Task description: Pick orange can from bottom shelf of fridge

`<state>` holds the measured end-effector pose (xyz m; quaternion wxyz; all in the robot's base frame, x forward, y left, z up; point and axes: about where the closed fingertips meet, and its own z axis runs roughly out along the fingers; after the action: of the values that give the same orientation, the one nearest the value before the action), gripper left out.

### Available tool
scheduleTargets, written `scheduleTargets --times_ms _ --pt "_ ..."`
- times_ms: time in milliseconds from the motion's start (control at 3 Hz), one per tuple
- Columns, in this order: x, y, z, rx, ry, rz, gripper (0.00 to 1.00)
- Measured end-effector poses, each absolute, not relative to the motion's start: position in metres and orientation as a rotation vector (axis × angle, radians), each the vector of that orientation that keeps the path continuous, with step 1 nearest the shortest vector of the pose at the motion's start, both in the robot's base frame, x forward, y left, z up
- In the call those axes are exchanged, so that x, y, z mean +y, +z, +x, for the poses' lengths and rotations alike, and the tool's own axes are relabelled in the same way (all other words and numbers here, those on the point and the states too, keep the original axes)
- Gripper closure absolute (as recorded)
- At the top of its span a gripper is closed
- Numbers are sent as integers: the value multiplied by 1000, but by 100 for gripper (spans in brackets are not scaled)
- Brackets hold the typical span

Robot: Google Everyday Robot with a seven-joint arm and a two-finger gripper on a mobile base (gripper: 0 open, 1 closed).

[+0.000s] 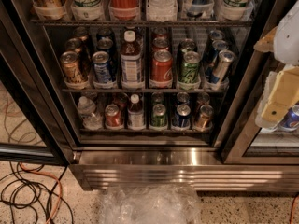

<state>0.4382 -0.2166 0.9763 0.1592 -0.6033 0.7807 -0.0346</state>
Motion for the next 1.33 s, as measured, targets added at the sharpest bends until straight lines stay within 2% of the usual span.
scheduleTargets --times_ms 667,1000,1333 --pt "-215 980 437 2222 -141 -1723 0" --pt "-219 959 422 2282 -90 -1564 0" --pt "-227 904 396 2352 73 -1318 0"
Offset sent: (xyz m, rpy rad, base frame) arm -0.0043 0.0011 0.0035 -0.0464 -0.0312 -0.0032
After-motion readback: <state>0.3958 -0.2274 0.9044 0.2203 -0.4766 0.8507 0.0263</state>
